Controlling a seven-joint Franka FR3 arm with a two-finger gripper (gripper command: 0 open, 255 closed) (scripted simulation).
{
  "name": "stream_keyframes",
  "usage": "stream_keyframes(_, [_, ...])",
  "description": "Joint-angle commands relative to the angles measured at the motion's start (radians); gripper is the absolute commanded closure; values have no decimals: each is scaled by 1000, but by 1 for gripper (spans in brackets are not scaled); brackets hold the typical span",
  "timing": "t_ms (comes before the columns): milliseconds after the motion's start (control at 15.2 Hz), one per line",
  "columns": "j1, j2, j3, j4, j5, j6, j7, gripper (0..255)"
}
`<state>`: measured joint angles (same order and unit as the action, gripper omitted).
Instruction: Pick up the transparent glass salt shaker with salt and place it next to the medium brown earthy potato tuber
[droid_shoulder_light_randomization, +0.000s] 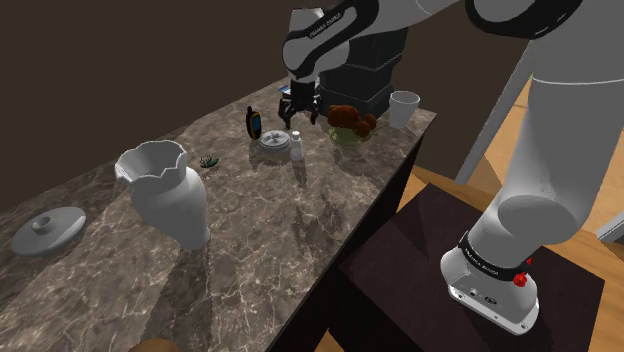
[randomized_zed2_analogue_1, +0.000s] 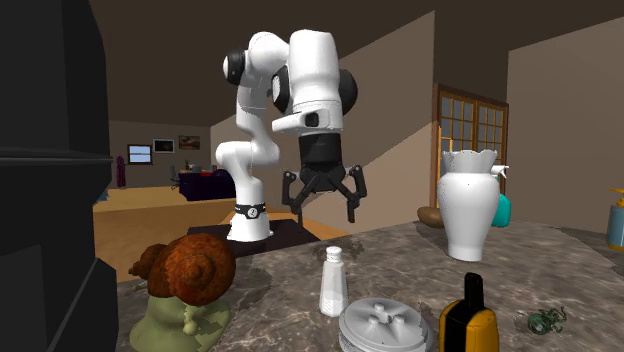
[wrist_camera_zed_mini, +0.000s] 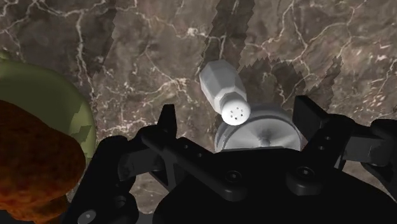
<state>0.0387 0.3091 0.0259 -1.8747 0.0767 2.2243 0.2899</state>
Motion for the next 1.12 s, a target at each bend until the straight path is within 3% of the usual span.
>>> stream_keyframes(0, [2, 82, -2, 79, -3, -2, 8, 0])
stream_keyframes(528, [5, 140, 0, 58, -1, 78, 7, 0])
stream_keyframes(1056, [5, 140, 0, 58, -1, 77, 7, 0])
